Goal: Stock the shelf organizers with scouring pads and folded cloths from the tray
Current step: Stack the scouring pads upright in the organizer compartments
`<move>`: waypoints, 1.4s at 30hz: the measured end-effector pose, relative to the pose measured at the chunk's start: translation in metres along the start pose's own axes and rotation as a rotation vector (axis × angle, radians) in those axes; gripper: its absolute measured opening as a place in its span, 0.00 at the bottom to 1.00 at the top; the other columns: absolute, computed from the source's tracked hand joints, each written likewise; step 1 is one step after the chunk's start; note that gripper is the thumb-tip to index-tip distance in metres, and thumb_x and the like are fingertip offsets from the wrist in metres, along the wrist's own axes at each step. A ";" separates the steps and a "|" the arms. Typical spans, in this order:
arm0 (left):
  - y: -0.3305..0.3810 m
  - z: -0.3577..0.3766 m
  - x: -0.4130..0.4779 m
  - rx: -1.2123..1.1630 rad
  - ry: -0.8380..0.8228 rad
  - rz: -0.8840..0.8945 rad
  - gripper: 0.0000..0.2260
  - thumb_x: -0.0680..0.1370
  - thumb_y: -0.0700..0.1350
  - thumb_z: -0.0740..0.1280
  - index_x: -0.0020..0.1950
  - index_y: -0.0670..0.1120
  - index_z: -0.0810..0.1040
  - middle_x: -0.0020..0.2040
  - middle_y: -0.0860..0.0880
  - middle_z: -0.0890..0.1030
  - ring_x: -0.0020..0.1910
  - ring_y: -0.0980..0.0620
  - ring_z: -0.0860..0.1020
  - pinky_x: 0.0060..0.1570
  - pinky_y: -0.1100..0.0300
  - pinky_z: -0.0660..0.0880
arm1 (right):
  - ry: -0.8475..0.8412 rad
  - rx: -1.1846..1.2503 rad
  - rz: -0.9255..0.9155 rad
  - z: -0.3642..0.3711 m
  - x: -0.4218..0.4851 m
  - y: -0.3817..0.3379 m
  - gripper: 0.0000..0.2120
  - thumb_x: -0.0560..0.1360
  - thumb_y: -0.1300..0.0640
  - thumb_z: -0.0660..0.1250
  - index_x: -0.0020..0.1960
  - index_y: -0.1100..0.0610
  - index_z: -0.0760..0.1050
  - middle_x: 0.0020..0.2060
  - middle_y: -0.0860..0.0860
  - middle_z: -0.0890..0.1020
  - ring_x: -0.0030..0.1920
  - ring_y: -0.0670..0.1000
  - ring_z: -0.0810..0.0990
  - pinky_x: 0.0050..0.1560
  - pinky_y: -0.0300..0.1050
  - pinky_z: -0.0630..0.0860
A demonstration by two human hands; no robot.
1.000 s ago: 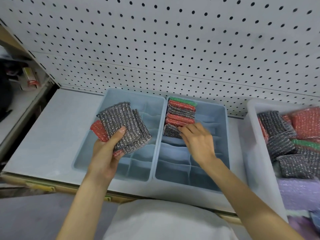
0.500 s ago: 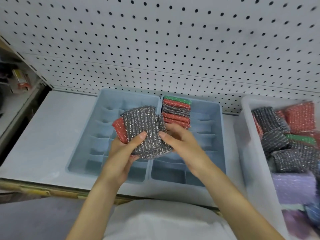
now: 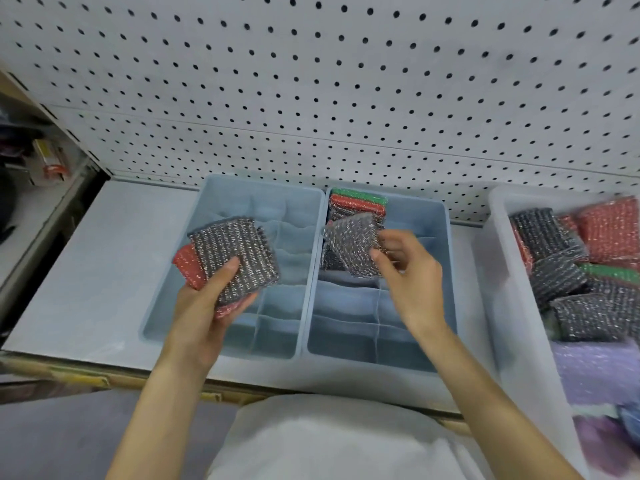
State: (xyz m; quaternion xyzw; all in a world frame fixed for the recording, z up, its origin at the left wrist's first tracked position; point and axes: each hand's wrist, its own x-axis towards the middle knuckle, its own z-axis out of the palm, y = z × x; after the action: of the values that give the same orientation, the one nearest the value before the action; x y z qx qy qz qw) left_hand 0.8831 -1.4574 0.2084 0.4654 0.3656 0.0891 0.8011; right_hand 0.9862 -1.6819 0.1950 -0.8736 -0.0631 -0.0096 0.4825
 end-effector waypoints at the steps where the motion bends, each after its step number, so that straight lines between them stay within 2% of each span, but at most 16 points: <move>1: 0.001 -0.004 0.001 0.014 0.007 0.004 0.11 0.76 0.42 0.67 0.57 0.49 0.79 0.53 0.51 0.84 0.52 0.53 0.82 0.42 0.60 0.81 | -0.009 -0.161 -0.139 0.001 0.000 0.007 0.10 0.73 0.59 0.72 0.53 0.54 0.78 0.40 0.41 0.82 0.39 0.44 0.81 0.40 0.41 0.78; 3: 0.001 -0.006 0.003 0.041 0.013 0.009 0.10 0.76 0.43 0.68 0.57 0.49 0.79 0.53 0.51 0.84 0.51 0.53 0.83 0.41 0.61 0.80 | -0.003 -0.441 -0.402 0.007 0.001 0.018 0.09 0.70 0.60 0.75 0.48 0.55 0.78 0.34 0.48 0.82 0.32 0.52 0.80 0.30 0.43 0.75; 5: 0.001 -0.004 0.002 0.060 0.007 0.012 0.10 0.76 0.44 0.67 0.58 0.48 0.79 0.52 0.50 0.85 0.49 0.53 0.83 0.39 0.62 0.80 | 0.026 -0.565 -0.508 0.010 0.004 0.024 0.08 0.67 0.63 0.76 0.42 0.57 0.78 0.30 0.51 0.79 0.28 0.54 0.76 0.26 0.41 0.70; 9: -0.003 0.002 -0.001 0.107 -0.007 0.005 0.18 0.75 0.52 0.66 0.62 0.46 0.76 0.53 0.48 0.84 0.50 0.51 0.83 0.38 0.61 0.80 | 0.050 -0.628 -0.548 0.005 0.010 0.031 0.07 0.68 0.65 0.74 0.41 0.58 0.77 0.31 0.52 0.79 0.31 0.56 0.77 0.27 0.44 0.72; 11: -0.005 0.002 -0.003 0.117 -0.014 0.000 0.22 0.73 0.55 0.66 0.64 0.47 0.75 0.55 0.48 0.83 0.52 0.50 0.83 0.39 0.61 0.80 | 0.029 -0.656 -0.581 0.001 0.009 0.034 0.09 0.65 0.68 0.74 0.41 0.58 0.78 0.33 0.52 0.80 0.33 0.56 0.78 0.30 0.46 0.75; 15: -0.006 0.001 -0.003 0.117 -0.041 -0.016 0.20 0.78 0.56 0.61 0.65 0.48 0.74 0.56 0.49 0.83 0.53 0.50 0.82 0.40 0.61 0.80 | -0.033 -0.721 -0.655 0.010 0.007 0.038 0.14 0.59 0.70 0.76 0.38 0.56 0.78 0.33 0.50 0.80 0.35 0.53 0.77 0.33 0.47 0.74; 20: -0.003 0.006 -0.002 0.108 -0.034 -0.029 0.19 0.79 0.57 0.59 0.65 0.47 0.75 0.55 0.48 0.83 0.51 0.51 0.83 0.39 0.61 0.80 | -0.051 -0.698 -0.635 0.037 0.016 0.047 0.16 0.56 0.71 0.76 0.38 0.56 0.79 0.35 0.49 0.79 0.38 0.51 0.74 0.34 0.43 0.72; 23: 0.000 0.006 -0.001 0.100 -0.028 -0.039 0.17 0.79 0.54 0.61 0.63 0.47 0.76 0.53 0.48 0.84 0.49 0.51 0.83 0.37 0.60 0.80 | -0.050 -0.644 -0.561 0.043 0.016 0.050 0.15 0.58 0.72 0.77 0.39 0.58 0.80 0.36 0.51 0.76 0.37 0.51 0.72 0.28 0.44 0.72; 25: -0.001 0.006 -0.002 0.103 -0.030 -0.049 0.17 0.78 0.53 0.63 0.63 0.47 0.76 0.54 0.48 0.84 0.50 0.50 0.83 0.37 0.59 0.80 | -0.063 -0.582 -0.521 0.039 0.014 0.051 0.12 0.63 0.69 0.76 0.44 0.58 0.82 0.37 0.52 0.75 0.37 0.52 0.73 0.25 0.46 0.74; 27: -0.004 0.007 -0.004 0.112 -0.057 -0.057 0.16 0.77 0.53 0.64 0.63 0.48 0.76 0.55 0.48 0.83 0.51 0.50 0.83 0.39 0.58 0.81 | -0.070 -0.407 -0.422 0.031 0.010 0.043 0.09 0.71 0.65 0.73 0.49 0.57 0.83 0.40 0.51 0.76 0.39 0.50 0.75 0.31 0.44 0.76; 30: -0.009 0.015 -0.009 0.109 -0.128 -0.067 0.14 0.76 0.50 0.65 0.60 0.48 0.77 0.51 0.49 0.85 0.48 0.51 0.84 0.37 0.58 0.80 | -0.021 0.009 -0.116 0.014 0.000 0.009 0.07 0.75 0.61 0.68 0.51 0.53 0.82 0.44 0.47 0.78 0.40 0.44 0.77 0.42 0.33 0.73; 32: -0.013 0.023 -0.011 0.131 -0.175 -0.054 0.15 0.72 0.50 0.66 0.58 0.48 0.77 0.50 0.49 0.85 0.48 0.52 0.84 0.37 0.56 0.81 | -0.171 0.335 0.123 0.009 -0.009 -0.020 0.06 0.75 0.59 0.68 0.51 0.51 0.80 0.42 0.47 0.81 0.39 0.43 0.79 0.43 0.36 0.77; 34: -0.015 0.031 -0.013 0.179 -0.228 -0.021 0.17 0.71 0.50 0.66 0.59 0.49 0.77 0.52 0.49 0.84 0.50 0.50 0.83 0.41 0.52 0.81 | -0.361 0.480 0.273 0.014 -0.020 -0.038 0.09 0.74 0.57 0.70 0.54 0.51 0.77 0.42 0.49 0.82 0.40 0.45 0.81 0.42 0.41 0.79; 37: -0.018 0.042 -0.015 0.225 -0.288 0.031 0.17 0.72 0.52 0.64 0.60 0.51 0.76 0.52 0.50 0.84 0.51 0.51 0.83 0.41 0.53 0.81 | -0.296 0.412 0.226 0.024 -0.028 -0.043 0.16 0.72 0.59 0.72 0.58 0.54 0.75 0.42 0.53 0.82 0.44 0.48 0.81 0.45 0.42 0.79; 39: -0.018 0.044 -0.015 0.224 -0.299 0.048 0.15 0.72 0.53 0.63 0.57 0.53 0.76 0.50 0.52 0.85 0.49 0.52 0.83 0.39 0.55 0.81 | -0.247 0.523 0.254 0.021 -0.028 -0.042 0.15 0.72 0.63 0.71 0.58 0.56 0.76 0.40 0.55 0.81 0.42 0.48 0.81 0.44 0.40 0.78; 42: -0.020 0.036 -0.013 0.196 -0.250 0.012 0.15 0.74 0.54 0.62 0.58 0.52 0.76 0.51 0.50 0.85 0.49 0.51 0.83 0.42 0.54 0.81 | -0.159 0.623 0.313 0.010 -0.024 -0.034 0.14 0.73 0.63 0.70 0.56 0.50 0.76 0.42 0.54 0.82 0.43 0.47 0.80 0.43 0.37 0.78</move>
State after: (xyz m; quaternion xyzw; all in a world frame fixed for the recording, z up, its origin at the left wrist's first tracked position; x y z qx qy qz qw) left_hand 0.8937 -1.4991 0.2096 0.5510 0.2673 -0.0008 0.7905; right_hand 0.9582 -1.6575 0.2163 -0.6818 0.0340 0.1522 0.7147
